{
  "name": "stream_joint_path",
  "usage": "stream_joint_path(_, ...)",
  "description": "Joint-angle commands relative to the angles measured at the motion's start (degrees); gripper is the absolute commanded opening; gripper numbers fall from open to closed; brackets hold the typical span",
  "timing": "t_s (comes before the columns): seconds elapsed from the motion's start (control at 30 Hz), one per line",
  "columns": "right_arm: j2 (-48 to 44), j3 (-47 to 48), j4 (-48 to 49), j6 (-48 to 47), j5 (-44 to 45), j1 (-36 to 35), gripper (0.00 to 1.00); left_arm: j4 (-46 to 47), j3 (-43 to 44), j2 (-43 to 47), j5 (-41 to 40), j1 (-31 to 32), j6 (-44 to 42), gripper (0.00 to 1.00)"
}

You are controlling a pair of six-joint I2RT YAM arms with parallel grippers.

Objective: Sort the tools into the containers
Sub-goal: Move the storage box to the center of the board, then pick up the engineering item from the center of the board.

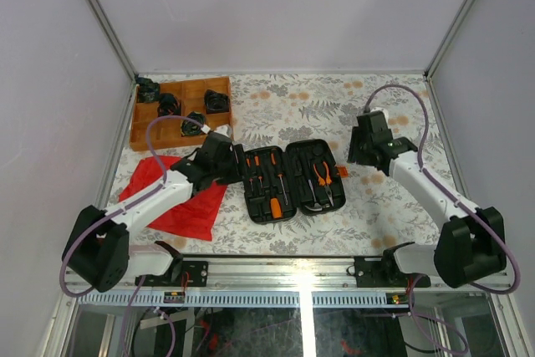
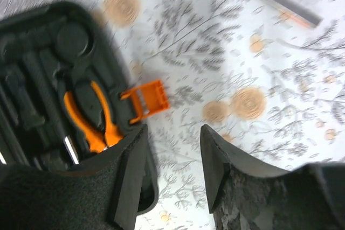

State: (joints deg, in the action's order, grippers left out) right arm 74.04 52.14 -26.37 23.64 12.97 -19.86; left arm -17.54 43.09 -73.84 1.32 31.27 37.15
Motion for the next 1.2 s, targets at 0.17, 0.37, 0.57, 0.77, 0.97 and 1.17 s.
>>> stream_joint_path(0.17, 15.5, 13.7, 3.1, -7.8, 1.8, 11.7, 0.61, -9.6, 8.6, 4.1, -4.3, -1.3, -12.1, 0.59)
stream_joint_path(0.37, 24.6, 18.5, 5.3, -10.4, -4.1, 18.0, 0.67, -10.2, 7.8, 3.6, -6.0, -1.6, -13.1, 0.6)
stream_joint_path(0.57, 30.5, 22.4, 6.5, -16.2, -5.8, 21.1, 0.69, -10.2, 8.0, 3.6, -7.6, -1.9, -12.8, 0.6)
stream_joint_path(0.77, 34.6, 23.6, 6.8, -18.9, -9.2, 23.9, 0.74, -10.3, 8.0, 3.2, -7.1, -2.0, -12.8, 0.6)
stream_joint_path(0.97, 38.4, 24.9, 3.5, -18.7, -14.0, 25.4, 0.8, -10.2, 7.8, 3.4, -7.1, -2.2, -12.6, 0.6)
stream_joint_path(1.17, 37.8, 23.2, 2.9, -17.1, -14.9, 25.4, 0.8, -10.1, 7.8, 3.3, -6.6, -2.4, -12.5, 0.6)
